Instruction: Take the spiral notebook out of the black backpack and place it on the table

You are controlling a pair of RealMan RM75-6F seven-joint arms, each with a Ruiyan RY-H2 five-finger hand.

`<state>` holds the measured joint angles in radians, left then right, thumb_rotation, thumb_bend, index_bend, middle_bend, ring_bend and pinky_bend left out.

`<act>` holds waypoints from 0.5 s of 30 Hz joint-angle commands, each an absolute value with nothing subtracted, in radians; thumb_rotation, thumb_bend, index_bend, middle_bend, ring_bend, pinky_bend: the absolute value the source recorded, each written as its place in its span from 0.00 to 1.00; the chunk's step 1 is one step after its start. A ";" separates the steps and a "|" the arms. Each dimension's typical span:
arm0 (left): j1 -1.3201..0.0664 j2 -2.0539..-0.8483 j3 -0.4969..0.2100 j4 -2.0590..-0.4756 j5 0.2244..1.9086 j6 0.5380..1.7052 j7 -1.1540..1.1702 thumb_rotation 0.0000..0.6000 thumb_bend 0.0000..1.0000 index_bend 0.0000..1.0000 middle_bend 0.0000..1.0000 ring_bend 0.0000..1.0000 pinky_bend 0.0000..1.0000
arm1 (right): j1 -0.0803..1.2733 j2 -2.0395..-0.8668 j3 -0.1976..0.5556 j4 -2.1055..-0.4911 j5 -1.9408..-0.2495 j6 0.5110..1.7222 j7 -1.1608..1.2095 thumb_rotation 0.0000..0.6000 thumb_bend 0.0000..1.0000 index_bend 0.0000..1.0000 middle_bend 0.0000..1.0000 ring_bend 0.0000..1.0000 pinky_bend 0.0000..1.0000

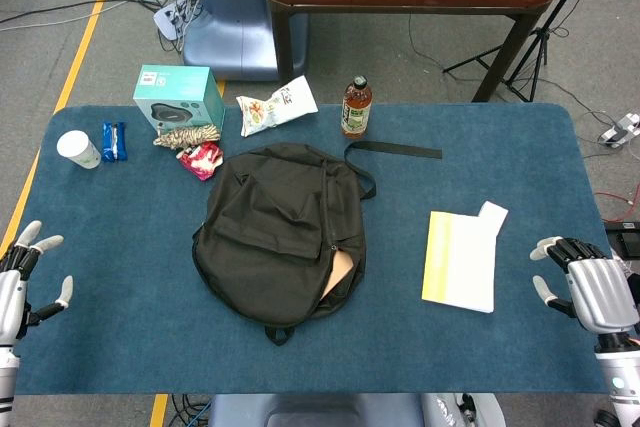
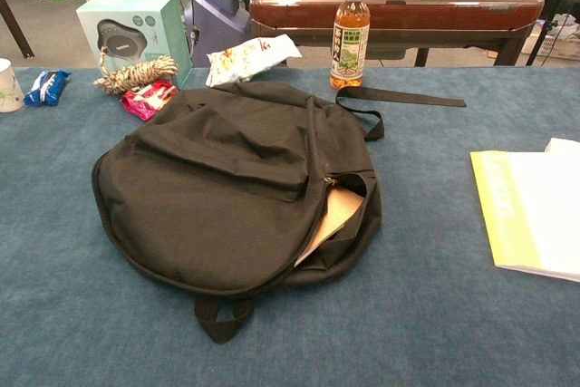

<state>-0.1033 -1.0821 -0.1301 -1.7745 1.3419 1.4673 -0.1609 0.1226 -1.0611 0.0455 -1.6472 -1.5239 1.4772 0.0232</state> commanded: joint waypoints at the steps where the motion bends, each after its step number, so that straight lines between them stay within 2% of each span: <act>1: -0.104 -1.083 -0.130 -1.774 1.342 1.466 -0.161 1.00 0.38 0.23 0.03 0.00 0.08 | 0.122 -1.061 0.047 -1.648 -1.526 1.479 0.024 1.00 0.34 0.43 0.35 0.29 0.37; 8: -0.130 -1.085 -0.130 -1.752 1.367 1.427 -0.172 1.00 0.38 0.24 0.03 0.00 0.08 | 0.124 -1.040 0.069 -1.663 -1.529 1.498 0.018 1.00 0.34 0.43 0.35 0.29 0.37; 15: -0.228 -1.092 -0.119 -1.664 1.469 1.307 -0.237 1.00 0.38 0.24 0.03 0.00 0.08 | 0.141 -0.999 0.107 -1.708 -1.516 1.500 -0.010 1.00 0.34 0.43 0.35 0.29 0.37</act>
